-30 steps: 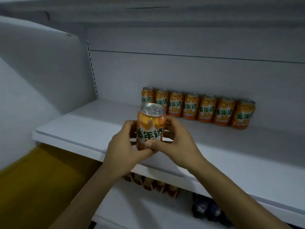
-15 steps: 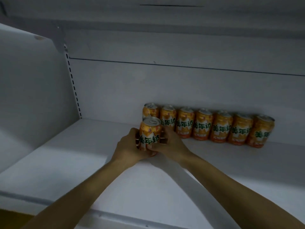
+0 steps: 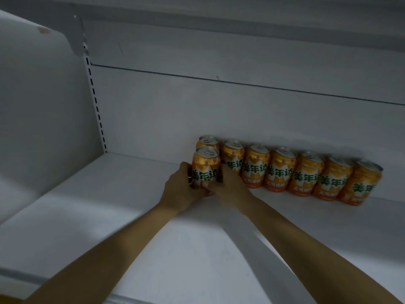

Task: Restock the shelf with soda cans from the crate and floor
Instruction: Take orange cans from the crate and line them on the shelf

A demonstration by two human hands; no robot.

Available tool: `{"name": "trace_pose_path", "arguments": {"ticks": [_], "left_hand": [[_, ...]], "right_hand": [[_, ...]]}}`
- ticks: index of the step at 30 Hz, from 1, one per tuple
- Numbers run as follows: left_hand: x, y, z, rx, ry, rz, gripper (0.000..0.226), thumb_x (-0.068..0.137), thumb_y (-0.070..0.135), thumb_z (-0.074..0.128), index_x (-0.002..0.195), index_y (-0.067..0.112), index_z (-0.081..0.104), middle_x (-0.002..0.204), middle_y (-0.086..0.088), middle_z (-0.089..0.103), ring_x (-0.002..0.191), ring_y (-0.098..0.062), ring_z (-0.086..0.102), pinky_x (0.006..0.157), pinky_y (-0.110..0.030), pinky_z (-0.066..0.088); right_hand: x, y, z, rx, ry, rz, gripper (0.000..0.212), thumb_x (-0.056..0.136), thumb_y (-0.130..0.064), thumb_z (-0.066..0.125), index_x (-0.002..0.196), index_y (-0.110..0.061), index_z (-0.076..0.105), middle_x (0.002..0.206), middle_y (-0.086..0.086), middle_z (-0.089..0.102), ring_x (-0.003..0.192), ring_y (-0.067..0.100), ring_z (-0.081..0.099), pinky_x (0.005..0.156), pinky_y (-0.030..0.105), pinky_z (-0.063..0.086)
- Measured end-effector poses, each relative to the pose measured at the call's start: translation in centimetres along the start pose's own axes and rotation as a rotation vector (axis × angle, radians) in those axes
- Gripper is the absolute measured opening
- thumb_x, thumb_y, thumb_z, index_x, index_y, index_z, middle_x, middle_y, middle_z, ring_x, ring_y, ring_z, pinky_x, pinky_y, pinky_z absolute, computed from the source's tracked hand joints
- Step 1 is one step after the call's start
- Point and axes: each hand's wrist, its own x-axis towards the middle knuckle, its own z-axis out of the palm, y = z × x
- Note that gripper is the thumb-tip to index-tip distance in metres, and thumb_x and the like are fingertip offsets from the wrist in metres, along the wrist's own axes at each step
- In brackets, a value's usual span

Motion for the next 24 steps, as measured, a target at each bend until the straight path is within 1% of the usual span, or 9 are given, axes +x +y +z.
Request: {"name": "trace_pose_path", "arguments": {"ticks": [2, 4, 7, 9, 12, 14, 19, 21, 24], "left_hand": [[0.1, 0.0, 0.1, 0.015, 0.002, -0.003, 0.061, 0.061, 0.031, 0.089, 0.102, 0.019, 0.046, 0.092, 0.013, 0.059, 0.086, -0.012, 0.063, 0.075, -0.032, 0.054], [-0.1, 0.3, 0.0, 0.050, -0.004, -0.003, 0.063, 0.062, 0.034, 0.088, 0.106, 0.020, 0.046, 0.096, 0.011, 0.061, 0.089, -0.014, 0.062, 0.073, -0.027, 0.052], [-0.9, 1.3, -0.8, 0.135, 0.003, 0.004, 0.091, 0.059, 0.048, 0.085, 0.133, 0.021, 0.040, 0.121, 0.001, 0.061, 0.106, -0.020, 0.061, 0.088, -0.036, 0.052], [-2.2, 2.1, -1.8, 0.173, 0.041, -0.027, 0.101, 0.062, 0.048, 0.084, 0.144, 0.021, 0.031, 0.129, -0.001, 0.055, 0.113, -0.022, 0.056, 0.094, -0.038, 0.049], [-5.5, 3.3, -3.7, 0.307, 0.133, -0.016, 0.075, 0.077, 0.041, 0.075, 0.139, 0.020, 0.040, 0.128, -0.002, 0.057, 0.111, -0.019, 0.056, 0.089, -0.028, 0.046], [-8.5, 4.3, -5.0, 0.376, 0.194, 0.005, 0.063, 0.081, 0.039, 0.073, 0.134, 0.017, 0.047, 0.126, -0.004, 0.060, 0.108, -0.019, 0.057, 0.087, -0.027, 0.046], [-18.5, 7.3, -7.0, 0.524, 0.310, -0.023, 0.054, 0.084, 0.039, 0.069, 0.130, 0.018, 0.053, 0.124, -0.002, 0.062, 0.108, -0.018, 0.058, 0.091, -0.035, 0.050], [-23.2, 8.1, -7.2, 0.571, 0.350, -0.077, 0.052, 0.084, 0.040, 0.069, 0.129, 0.021, 0.053, 0.123, 0.001, 0.062, 0.108, -0.015, 0.058, 0.092, -0.036, 0.050], [-30.7, 8.7, -7.1, 0.702, 0.348, -0.187, 0.055, 0.083, 0.040, 0.068, 0.133, 0.023, 0.050, 0.128, 0.001, 0.060, 0.114, -0.016, 0.056, 0.093, -0.033, 0.048]], "right_hand": [[0.0, -0.4, -0.1, -0.025, -0.013, 0.018, 0.054, 0.084, -0.022, 0.069, 0.133, -0.011, 0.049, 0.125, 0.006, 0.061, 0.117, 0.022, 0.058, 0.097, 0.041, 0.050], [-0.2, -0.7, -0.5, -0.063, -0.024, 0.047, 0.050, 0.086, -0.022, 0.069, 0.132, -0.011, 0.052, 0.123, 0.006, 0.062, 0.115, 0.022, 0.058, 0.090, 0.032, 0.050], [-1.5, -1.4, -1.5, -0.148, 0.001, 0.085, 0.047, 0.081, -0.036, 0.072, 0.121, -0.013, 0.063, 0.109, 0.004, 0.068, 0.099, 0.018, 0.062, 0.077, 0.026, 0.046], [-3.2, -1.7, -2.5, -0.196, 0.013, 0.049, 0.046, 0.080, -0.042, 0.072, 0.117, -0.016, 0.065, 0.106, 0.001, 0.067, 0.097, 0.017, 0.062, 0.078, 0.028, 0.049], [-6.2, -2.1, -3.4, -0.288, -0.066, 0.037, 0.057, 0.083, -0.043, 0.069, 0.130, -0.014, 0.052, 0.125, 0.002, 0.059, 0.111, 0.021, 0.058, 0.080, 0.027, 0.045], [-8.5, -3.1, -3.4, -0.356, -0.141, 0.031, 0.060, 0.085, -0.044, 0.067, 0.131, -0.013, 0.047, 0.128, 0.004, 0.055, 0.113, 0.022, 0.056, 0.080, 0.026, 0.042], [-15.8, -6.5, -1.7, -0.518, -0.178, -0.261, 0.063, 0.084, -0.052, 0.062, 0.133, -0.017, 0.044, 0.128, 0.005, 0.056, 0.115, 0.024, 0.054, 0.091, 0.037, 0.046], [-19.0, -7.4, -0.6, -0.635, -0.158, -0.445, 0.061, 0.086, -0.052, 0.059, 0.133, -0.017, 0.043, 0.129, 0.006, 0.056, 0.116, 0.026, 0.052, 0.093, 0.039, 0.042], [-23.5, -8.3, 1.9, -0.657, -0.183, -0.659, 0.059, 0.088, -0.051, 0.057, 0.134, -0.017, 0.042, 0.131, 0.007, 0.054, 0.118, 0.027, 0.050, 0.095, 0.040, 0.039]]}}
